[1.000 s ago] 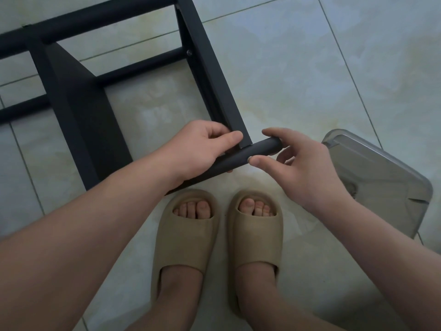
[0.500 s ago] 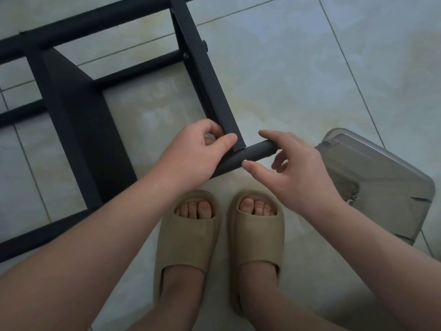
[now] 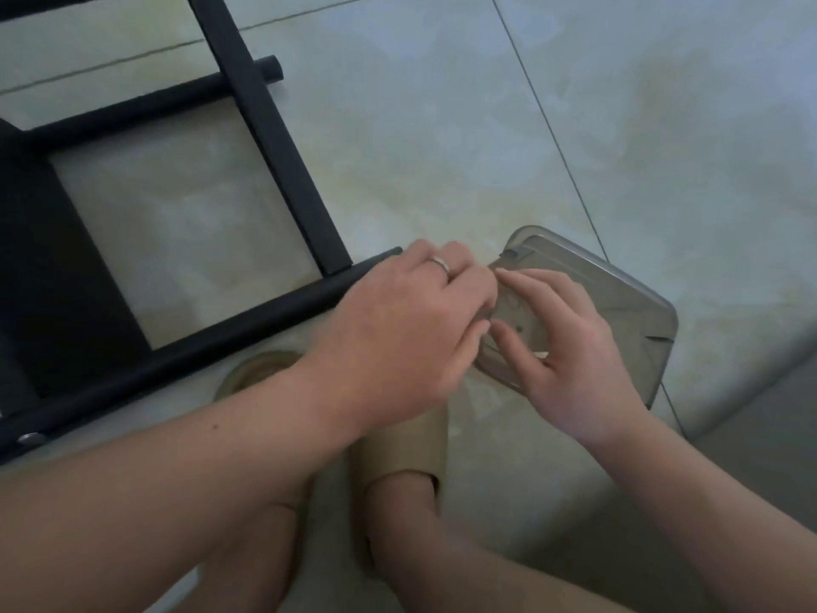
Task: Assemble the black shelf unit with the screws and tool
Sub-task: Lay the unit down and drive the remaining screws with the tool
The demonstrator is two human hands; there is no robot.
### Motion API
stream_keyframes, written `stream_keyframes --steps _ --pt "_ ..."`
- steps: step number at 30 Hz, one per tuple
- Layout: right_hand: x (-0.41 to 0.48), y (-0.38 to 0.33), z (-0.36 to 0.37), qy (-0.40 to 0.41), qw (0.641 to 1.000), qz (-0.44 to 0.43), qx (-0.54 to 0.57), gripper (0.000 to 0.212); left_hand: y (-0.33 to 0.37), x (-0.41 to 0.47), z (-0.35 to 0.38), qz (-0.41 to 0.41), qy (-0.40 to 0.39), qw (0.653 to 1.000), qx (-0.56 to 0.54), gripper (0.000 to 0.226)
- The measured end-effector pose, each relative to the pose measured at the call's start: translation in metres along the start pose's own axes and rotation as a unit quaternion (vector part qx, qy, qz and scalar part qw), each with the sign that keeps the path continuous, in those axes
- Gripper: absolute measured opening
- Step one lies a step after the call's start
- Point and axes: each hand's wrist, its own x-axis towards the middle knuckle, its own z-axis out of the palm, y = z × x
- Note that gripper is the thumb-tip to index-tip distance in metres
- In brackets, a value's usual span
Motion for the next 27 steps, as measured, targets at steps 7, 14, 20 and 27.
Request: stream_keyframes --steps 7,14,20,27 --pt "-0.021 0.055 -0.018 0.018 0.990 0.137 -0.026 0.020 0.017 0.010 0.056 0.118 -0.219 0.956 0.154 0.037" --pt "-0.007 0.095 0.002 -0.173 0.926 0.315 -0.115 0.035 -0.002 0.011 0.062 0.105 -0.205 0.951 0.205 0.023" --pt "0.010 0.111 0.018 -0.197 0.897 0.341 -0.199 0.021 0.003 0.003 0.058 0.103 -0.156 0.962 0.199 0.012" --pt "0.019 0.114 0.028 -0.226 0.893 0.290 -0.259 0.024 0.004 0.004 0.056 0.115 -0.118 0.969 0.181 0.009"
